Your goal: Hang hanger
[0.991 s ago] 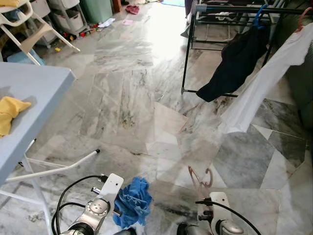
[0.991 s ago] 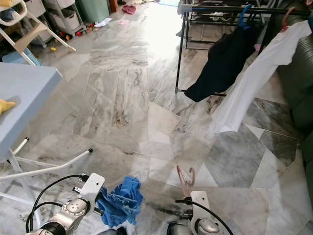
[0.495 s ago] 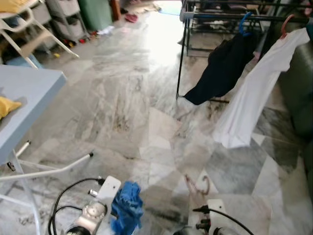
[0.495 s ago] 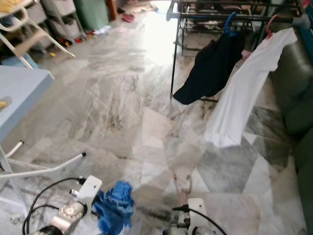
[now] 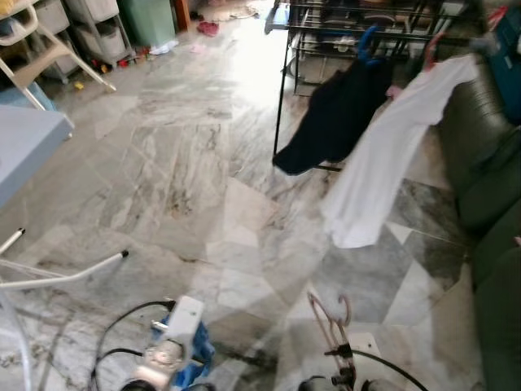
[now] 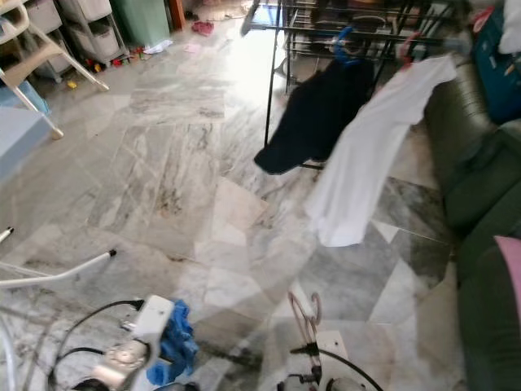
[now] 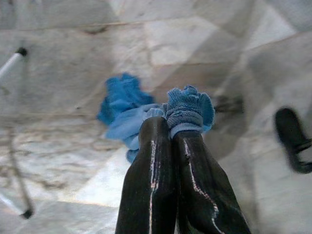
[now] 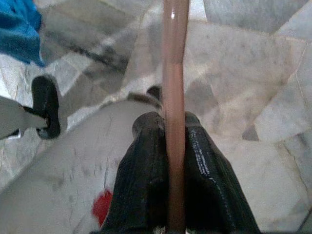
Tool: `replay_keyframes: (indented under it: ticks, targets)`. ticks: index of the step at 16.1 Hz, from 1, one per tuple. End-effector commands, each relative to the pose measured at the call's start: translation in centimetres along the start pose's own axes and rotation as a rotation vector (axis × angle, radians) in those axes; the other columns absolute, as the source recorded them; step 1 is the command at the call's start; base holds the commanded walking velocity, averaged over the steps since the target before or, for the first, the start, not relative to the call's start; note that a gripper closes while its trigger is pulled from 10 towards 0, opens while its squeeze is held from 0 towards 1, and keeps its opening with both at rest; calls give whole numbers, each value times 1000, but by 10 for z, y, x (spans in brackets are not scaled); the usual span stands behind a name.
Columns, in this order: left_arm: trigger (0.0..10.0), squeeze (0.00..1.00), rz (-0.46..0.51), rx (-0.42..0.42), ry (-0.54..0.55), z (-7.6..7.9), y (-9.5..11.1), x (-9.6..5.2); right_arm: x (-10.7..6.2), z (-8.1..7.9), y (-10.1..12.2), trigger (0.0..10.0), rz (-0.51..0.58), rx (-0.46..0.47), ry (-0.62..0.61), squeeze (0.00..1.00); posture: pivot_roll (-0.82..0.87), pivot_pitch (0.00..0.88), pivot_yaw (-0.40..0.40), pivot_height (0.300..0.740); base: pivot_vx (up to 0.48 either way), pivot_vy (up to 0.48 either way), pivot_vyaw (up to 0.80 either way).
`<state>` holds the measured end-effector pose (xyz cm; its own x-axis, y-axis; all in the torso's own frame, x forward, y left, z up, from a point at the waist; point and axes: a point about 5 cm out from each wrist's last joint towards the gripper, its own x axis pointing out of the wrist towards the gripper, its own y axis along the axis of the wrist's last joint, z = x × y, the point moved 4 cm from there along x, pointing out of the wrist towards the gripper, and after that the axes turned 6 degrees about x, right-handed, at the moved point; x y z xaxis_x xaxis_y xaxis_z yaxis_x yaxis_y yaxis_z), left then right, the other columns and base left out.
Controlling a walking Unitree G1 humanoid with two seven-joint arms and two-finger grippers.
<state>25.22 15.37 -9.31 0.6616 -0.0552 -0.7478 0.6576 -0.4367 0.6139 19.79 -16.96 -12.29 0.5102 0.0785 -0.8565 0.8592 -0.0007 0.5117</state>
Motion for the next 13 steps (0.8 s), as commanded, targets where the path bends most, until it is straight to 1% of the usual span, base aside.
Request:
replay_keyframes:
  ticks: [1,2,4,7,8,10,11,12,13]
  targets:
    - [10000,0,-45,-32,26,-2,-15,-3,2,-13,2,10000,16,4,26,0,-121,94,5,740,0,0,0]
    - [10000,0,-54,-46,21,4,-18,-3,2,-12,5,10000,27,29,12,0,-120,86,0,740,0,0,0]
    - [10000,0,-68,-42,11,14,-21,-4,2,-7,6,10000,36,72,-11,0,-111,63,-25,740,0,0,0]
    - [10000,0,-80,-73,25,19,-24,-4,2,-12,5,10000,29,35,1,0,-93,40,-41,740,0,0,0]
    - [10000,0,-87,-67,28,21,-27,-5,0,3,2,10000,15,22,-31,0,-88,31,-41,740,0,0,0]
    - [10000,0,-82,-27,20,27,-22,-4,-1,9,0,10000,16,60,-50,0,-91,29,-24,740,0,0,0]
    - [10000,0,-79,-12,18,29,-20,-4,-1,11,0,10000,22,96,-62,0,-94,28,-11,740,0,0,0]
    - [10000,0,-74,-7,15,31,-18,-4,-2,12,0,10000,26,114,-71,0,-97,29,-3,740,0,0,0]
    - [10000,0,-60,11,16,33,-13,-3,-2,15,0,10000,35,165,-89,0,-107,29,16,740,0,0,0]
